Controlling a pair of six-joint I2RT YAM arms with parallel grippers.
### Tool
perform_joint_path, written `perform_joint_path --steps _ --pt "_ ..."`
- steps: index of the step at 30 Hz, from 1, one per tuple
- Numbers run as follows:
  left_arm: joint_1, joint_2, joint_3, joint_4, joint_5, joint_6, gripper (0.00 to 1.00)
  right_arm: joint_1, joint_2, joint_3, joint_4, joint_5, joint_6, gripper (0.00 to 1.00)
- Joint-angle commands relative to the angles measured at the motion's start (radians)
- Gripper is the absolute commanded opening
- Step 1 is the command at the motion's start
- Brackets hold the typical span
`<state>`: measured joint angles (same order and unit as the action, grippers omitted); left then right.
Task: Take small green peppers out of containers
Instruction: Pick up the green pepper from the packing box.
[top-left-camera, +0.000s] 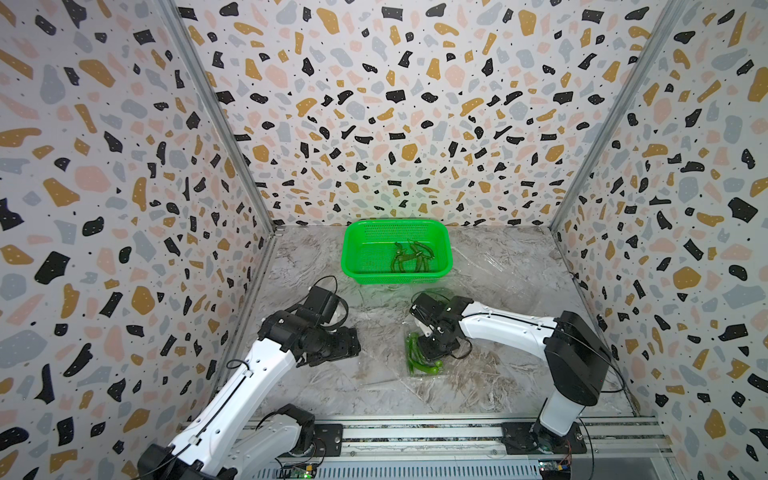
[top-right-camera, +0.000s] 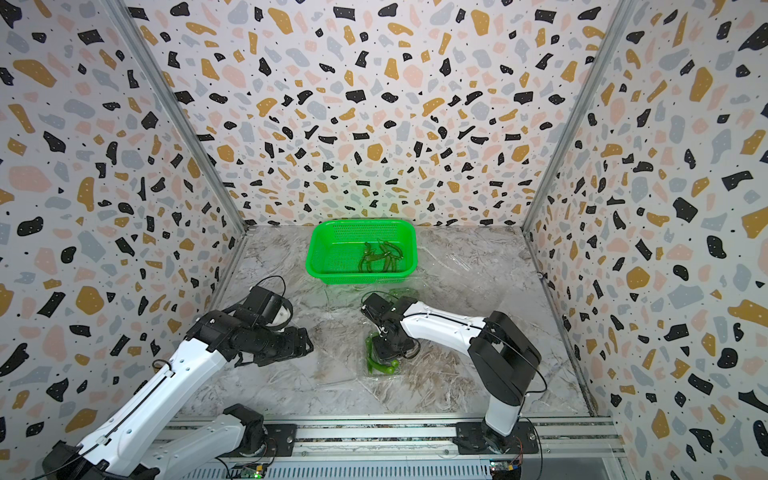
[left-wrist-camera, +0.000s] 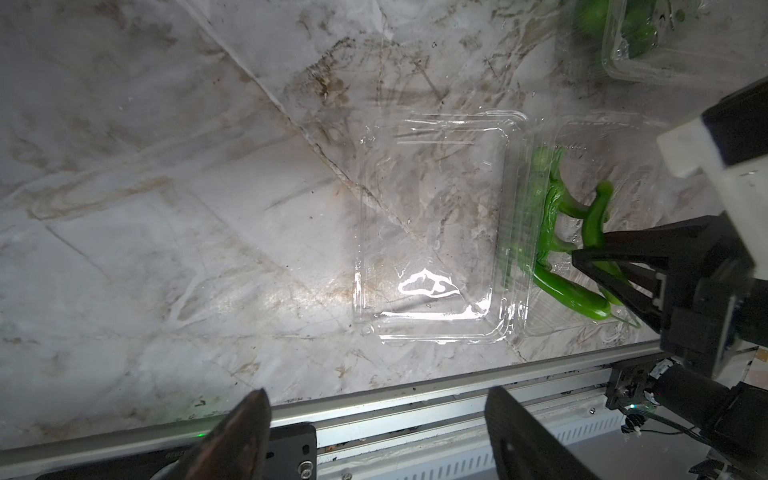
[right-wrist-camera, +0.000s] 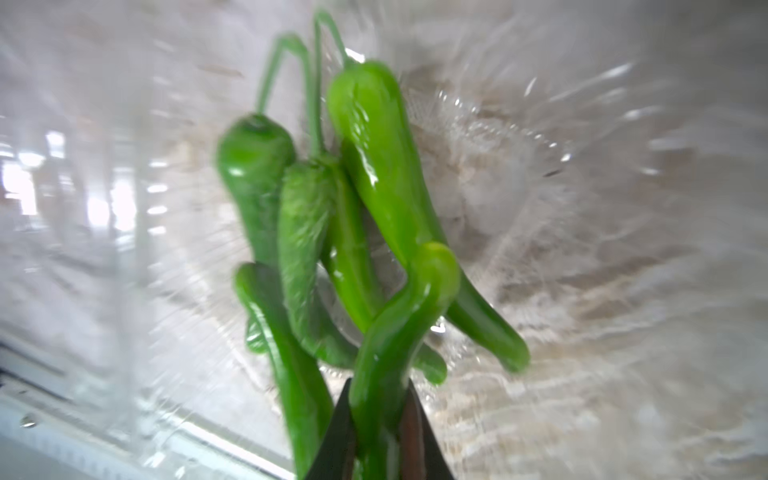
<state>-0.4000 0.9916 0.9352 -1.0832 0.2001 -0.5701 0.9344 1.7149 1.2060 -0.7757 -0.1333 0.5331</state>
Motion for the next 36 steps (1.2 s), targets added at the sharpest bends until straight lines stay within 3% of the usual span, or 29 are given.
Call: perform_joint_path --steps 1,8,12,19,29,36 --pt "0.006 0.006 0.017 -0.004 -0.008 0.004 0.82 0.005 -0.107 0.056 -0.096 0.019 0.03 0.07" --pt "0.006 0.01 0.016 0.004 -0.005 0.003 0.82 0.004 -0.204 0.157 -0.224 0.028 0.057 0.06" --pt "0.006 0.019 0.022 0.005 -0.008 0.006 0.82 -0.005 -0.213 0.298 -0.291 0.056 0.056 0.06" --pt "0.006 0.067 0.083 0.01 0.002 -0.017 0.82 -0.143 -0.141 0.51 -0.122 0.035 -0.026 0.02" --pt "0.004 0.193 0.303 -0.061 0.032 -0.034 0.82 -0.38 0.308 0.796 0.254 0.041 -0.138 0.01" --pt "0.003 0.237 0.369 -0.099 0.054 -0.005 0.82 -0.426 0.764 1.291 0.216 0.071 -0.19 0.02"
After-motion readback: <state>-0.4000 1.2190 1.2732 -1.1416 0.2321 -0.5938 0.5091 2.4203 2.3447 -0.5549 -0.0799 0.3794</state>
